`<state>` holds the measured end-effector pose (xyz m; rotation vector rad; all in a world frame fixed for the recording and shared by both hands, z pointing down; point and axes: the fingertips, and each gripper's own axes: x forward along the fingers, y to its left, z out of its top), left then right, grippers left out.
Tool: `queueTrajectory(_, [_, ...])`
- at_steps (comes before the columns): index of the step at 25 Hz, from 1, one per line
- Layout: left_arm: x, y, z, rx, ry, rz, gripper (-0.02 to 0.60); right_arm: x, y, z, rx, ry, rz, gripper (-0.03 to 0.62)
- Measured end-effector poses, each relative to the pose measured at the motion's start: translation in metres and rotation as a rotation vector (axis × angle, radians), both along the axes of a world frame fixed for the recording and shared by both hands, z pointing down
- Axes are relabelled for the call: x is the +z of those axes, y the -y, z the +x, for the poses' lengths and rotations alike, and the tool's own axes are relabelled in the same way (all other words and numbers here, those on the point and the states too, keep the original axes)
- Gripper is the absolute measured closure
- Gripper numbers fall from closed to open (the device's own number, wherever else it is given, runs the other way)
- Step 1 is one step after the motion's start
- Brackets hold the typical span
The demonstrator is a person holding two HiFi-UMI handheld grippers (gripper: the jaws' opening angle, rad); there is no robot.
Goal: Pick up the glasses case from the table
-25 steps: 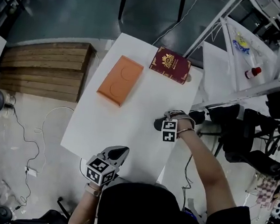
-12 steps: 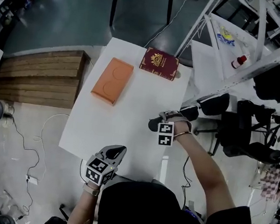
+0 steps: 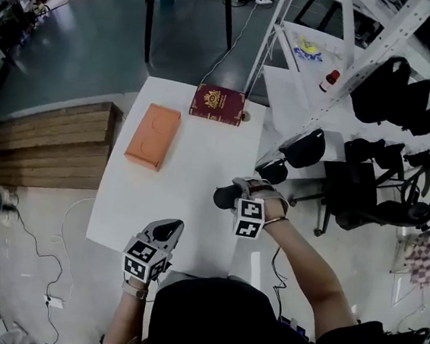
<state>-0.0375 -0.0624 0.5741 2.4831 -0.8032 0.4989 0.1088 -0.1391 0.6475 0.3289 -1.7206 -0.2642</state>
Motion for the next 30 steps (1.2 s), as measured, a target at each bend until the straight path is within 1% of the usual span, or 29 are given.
queueTrajectory(2, [-0.007,0.000,0.004,0.006,-0.005,0.013,0.563,-0.016,-0.009,0.000,0.057,0.070,0.016,0.214])
queueTrajectory(5, [-0.021,0.005,0.009,0.001,-0.024,0.058,0.563,-0.040,-0.022,0.001,0.160,0.197,0.043,0.214])
queueTrajectory(11, [-0.042,0.006,0.020,0.024,-0.039,0.129,0.563,-0.084,-0.043,0.014,0.342,0.421,0.119,0.214])
queueTrajectory(15, [-0.059,0.010,0.027,0.014,-0.066,0.186,0.563,-0.117,-0.057,0.027,0.495,0.638,0.158,0.214])
queueTrajectory(18, [-0.071,0.013,0.033,0.008,-0.086,0.213,0.563,-0.136,-0.066,0.038,0.586,0.808,0.186,0.214])
queueTrajectory(20, [-0.077,0.013,0.037,0.010,-0.098,0.228,0.563,-0.147,-0.072,0.047,0.637,0.897,0.208,0.215])
queueTrajectory(24, [-0.087,0.011,0.042,0.017,-0.108,0.252,0.563,-0.172,-0.083,0.060,0.695,1.032,0.249,0.215])
queueTrajectory(30, [-0.096,0.008,0.045,0.024,-0.112,0.280,0.563,-0.203,-0.097,0.068,0.705,1.181,0.307,0.215])
